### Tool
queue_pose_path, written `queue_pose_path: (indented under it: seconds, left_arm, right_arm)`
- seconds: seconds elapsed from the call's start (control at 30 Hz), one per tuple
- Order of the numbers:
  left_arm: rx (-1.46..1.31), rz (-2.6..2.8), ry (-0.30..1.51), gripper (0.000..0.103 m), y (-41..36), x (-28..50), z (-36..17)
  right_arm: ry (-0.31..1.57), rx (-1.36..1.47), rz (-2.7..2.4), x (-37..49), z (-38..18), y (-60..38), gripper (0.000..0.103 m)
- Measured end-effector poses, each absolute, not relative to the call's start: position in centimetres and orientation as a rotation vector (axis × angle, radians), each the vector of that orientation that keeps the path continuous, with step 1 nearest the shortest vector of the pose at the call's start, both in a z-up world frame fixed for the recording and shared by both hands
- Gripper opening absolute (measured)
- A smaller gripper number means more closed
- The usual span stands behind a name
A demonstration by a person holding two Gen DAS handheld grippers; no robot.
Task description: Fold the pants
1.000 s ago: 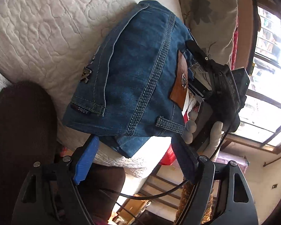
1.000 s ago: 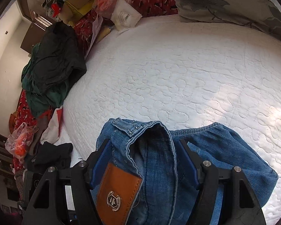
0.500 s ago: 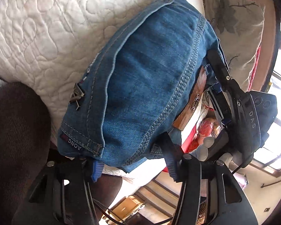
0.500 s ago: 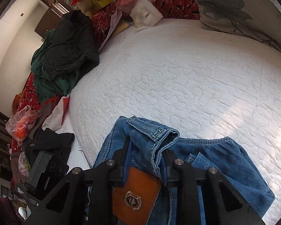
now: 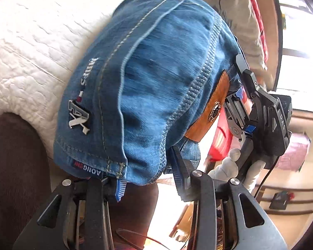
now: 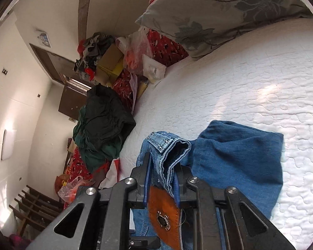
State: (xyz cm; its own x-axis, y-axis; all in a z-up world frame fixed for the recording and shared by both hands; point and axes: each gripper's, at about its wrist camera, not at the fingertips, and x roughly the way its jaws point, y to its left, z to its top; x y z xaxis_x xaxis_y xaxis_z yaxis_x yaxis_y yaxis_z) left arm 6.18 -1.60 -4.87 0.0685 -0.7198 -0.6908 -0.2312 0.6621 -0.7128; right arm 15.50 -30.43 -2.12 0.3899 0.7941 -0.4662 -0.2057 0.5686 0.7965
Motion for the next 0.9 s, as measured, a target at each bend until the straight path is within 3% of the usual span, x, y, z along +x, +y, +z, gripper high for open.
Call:
queue_pose_path:
  seconds: [0.13,0.2,0.33,0.47,0.57,0.63,0.67,0.7,0.8,0.9]
  left_arm:
    - [-0.793,-0.424,1.727,0.036,-4.9,6.4,-10.7]
    - [-0.796,-0.422,1.761,0.036,-4.9,5.6,-11.6]
    - [-0.67,-0.509,1.693,0.037,-4.1,3.6,-8.7]
    - [-0.619,-0.654,1.586,0.052,-2.9,0.8,-4.3]
    - [-0.577,-0.664,1.478,0.053,-1.8,0.9,-0.8]
    - [-0.591,-0.611,1.424,0.062,-1.4,4.7,0.3]
    - [-0.61,-0.586,1.406,0.064,-2.0,6.3,0.6]
    - [-0.614,-0.568,1.389,0.064,-1.6,7.9,0.5]
    - [-0.532,-0.466,1.342,0.064,-2.6,13.2,-0.9]
    - [-0.363,-0.314,1.324,0.064,-4.8,17.5,-3.9]
  right_arm:
    - [1.132,0.707,0.433,14.4,-9.1,-34.6,0.026]
    - [1.11,0.774,0.436,13.3,-10.3,-35.5,0.026]
    - [1.027,0.806,0.44,12.4,-8.5,-36.3,0.038]
    - [0.948,0.81,0.432,12.2,-6.6,-37.6,0.058]
    - [0.948,0.81,0.421,12.6,-7.0,-37.6,0.058]
    - [0.968,0.78,0.39,13.1,-7.8,-36.9,0.058]
    - [0.983,0.755,0.367,13.4,-8.2,-36.4,0.056]
    - [0.991,0.728,0.354,13.7,-8.5,-35.9,0.042]
    - [0.955,0.683,0.377,14.6,-7.6,-34.8,0.014]
    - [0.913,0.639,0.368,15.8,-6.6,-34.3,0.014]
